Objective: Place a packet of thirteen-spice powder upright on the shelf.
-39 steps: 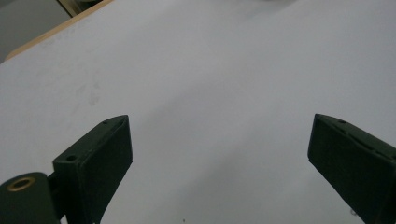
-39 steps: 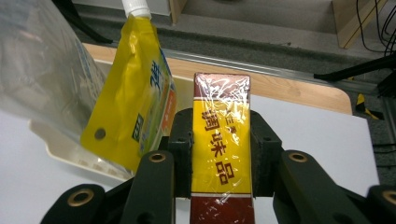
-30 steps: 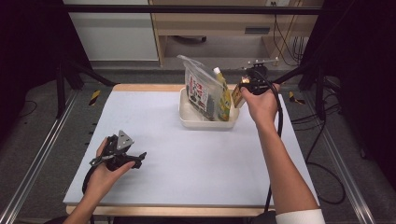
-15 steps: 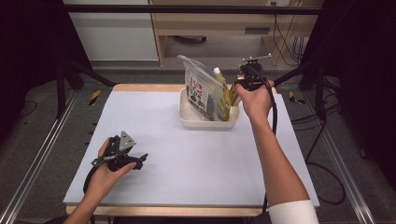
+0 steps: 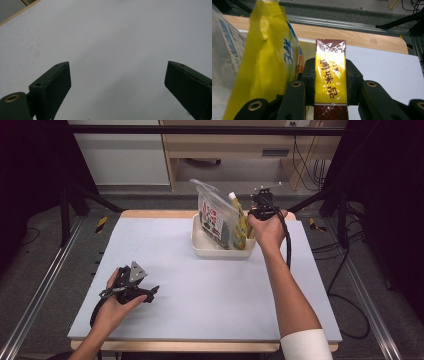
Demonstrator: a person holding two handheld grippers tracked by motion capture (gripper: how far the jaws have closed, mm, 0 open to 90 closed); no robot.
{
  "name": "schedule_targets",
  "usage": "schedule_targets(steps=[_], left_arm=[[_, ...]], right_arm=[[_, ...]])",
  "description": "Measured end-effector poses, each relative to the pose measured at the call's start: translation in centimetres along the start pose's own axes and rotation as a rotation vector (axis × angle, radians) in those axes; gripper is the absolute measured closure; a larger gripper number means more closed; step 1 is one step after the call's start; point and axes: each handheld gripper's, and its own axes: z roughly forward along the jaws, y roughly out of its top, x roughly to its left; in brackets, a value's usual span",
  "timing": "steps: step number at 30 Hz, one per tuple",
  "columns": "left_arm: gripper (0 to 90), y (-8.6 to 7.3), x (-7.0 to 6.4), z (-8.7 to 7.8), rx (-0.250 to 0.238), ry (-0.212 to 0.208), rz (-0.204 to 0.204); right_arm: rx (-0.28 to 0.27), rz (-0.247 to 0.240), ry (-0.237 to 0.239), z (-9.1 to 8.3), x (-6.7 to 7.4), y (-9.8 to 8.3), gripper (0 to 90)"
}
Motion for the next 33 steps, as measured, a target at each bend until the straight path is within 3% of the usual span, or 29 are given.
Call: schedule_targets(steps=[7, 9, 17, 21, 26, 33], left_arm=[[6.8, 0.0, 0.0, 0.0, 0.003, 0.000, 0.006], [6.8, 0.0, -0.1, 0.0, 0.014, -0.008, 0.001], [6.8, 0.1, -0.1, 0.0, 0.003, -0.004, 0.015], [6.8, 0.1, 0.0, -0.1, 0.000, -0.002, 0.014], [6.8, 0.0, 0.0, -0.1, 0.003, 0.000, 0.012], [6.8, -0.1, 0.3, -0.3, 0.003, 0.012, -0.011]], right_arm=[[0.021, 0.019, -0.005, 1.1, 0.0, -0.8, 67.9], [0.006, 0.021, -0.010, 1.3, -0.1, -1.0, 67.9], [0.034, 0.008, -0.032, 2.3, 0.4, -1.7, 67.8], [0.036, 0.021, -0.021, 3.0, 0.2, -2.3, 67.2], [-0.020, 0.035, 0.018, 2.5, -0.1, -2.9, 59.9], [-0.153, 0.012, 0.054, -0.6, -0.7, -4.1, 54.9]])
